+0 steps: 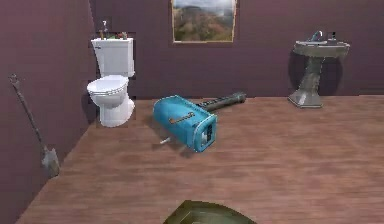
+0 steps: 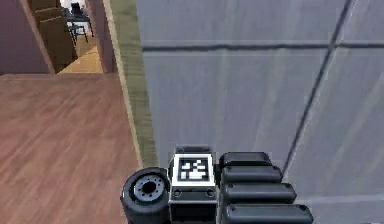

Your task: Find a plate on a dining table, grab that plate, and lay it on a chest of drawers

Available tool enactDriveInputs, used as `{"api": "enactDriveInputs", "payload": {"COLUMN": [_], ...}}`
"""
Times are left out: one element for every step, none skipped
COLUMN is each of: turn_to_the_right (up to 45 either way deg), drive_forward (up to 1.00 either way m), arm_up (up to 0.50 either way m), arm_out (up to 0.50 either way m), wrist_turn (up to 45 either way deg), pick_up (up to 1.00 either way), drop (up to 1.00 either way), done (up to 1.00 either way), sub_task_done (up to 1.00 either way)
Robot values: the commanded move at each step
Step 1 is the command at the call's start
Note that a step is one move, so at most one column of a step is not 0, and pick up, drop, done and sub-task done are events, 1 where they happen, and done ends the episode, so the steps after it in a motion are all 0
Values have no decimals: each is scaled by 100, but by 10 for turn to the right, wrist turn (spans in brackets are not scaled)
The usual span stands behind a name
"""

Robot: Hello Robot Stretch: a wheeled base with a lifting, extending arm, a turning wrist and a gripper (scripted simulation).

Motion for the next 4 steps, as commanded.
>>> {"api": "enactDriveInputs", "payload": {"turn_to_the_right": [-90, 0, 450, 300], "drive_forward": [0, 30, 0, 0], "arm_up": [0, 0, 0, 0], "arm_out": [0, 0, 0, 0], "wrist_turn": [0, 0, 0, 0], "pick_up": [0, 0, 0, 0], "drop": [0, 0, 0, 0], "done": [0, 0, 0, 0], "sub_task_done": [0, 0, 0, 0]}}
